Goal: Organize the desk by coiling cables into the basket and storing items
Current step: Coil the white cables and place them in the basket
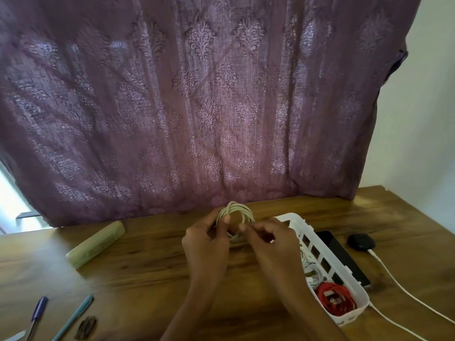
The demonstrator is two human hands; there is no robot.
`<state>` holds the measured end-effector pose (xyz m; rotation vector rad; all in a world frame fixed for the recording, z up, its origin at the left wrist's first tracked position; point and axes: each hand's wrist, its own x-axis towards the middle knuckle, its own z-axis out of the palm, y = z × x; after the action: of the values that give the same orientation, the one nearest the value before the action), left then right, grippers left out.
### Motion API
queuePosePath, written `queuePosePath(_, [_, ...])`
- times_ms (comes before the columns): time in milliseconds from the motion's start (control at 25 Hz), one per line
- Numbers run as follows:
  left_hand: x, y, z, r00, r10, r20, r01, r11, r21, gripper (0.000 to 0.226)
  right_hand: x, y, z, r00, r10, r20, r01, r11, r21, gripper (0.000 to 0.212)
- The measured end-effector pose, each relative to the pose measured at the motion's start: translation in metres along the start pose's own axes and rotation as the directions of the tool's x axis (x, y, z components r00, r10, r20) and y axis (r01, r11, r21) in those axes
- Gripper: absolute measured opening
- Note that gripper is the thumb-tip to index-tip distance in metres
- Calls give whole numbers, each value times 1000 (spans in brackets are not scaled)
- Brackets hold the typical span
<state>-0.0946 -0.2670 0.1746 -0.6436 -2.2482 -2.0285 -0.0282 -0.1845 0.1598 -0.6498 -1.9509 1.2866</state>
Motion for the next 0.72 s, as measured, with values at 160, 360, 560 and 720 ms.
queuePosePath(160, [-2,-8,1,999,-8,-32,8,1000,-19,20,-2,-7,1,1000,10,-27,-10,1000,-23,8])
queuePosePath(360, [-4,-11,2,998,-4,-67,0,998,-63,28,-3,-15,2,995,83,60,-84,996,22,7])
queuePosePath(560, [2,-5,-5,998,59,-7,-58,995,82,28,10,-20,-10,890,388,240,-449,837,312,20])
queuePosePath(720, [7,-10,-9,999,46,2,-46,996,75,23,17,-26,-22,836,407,369,-519,806,286,17])
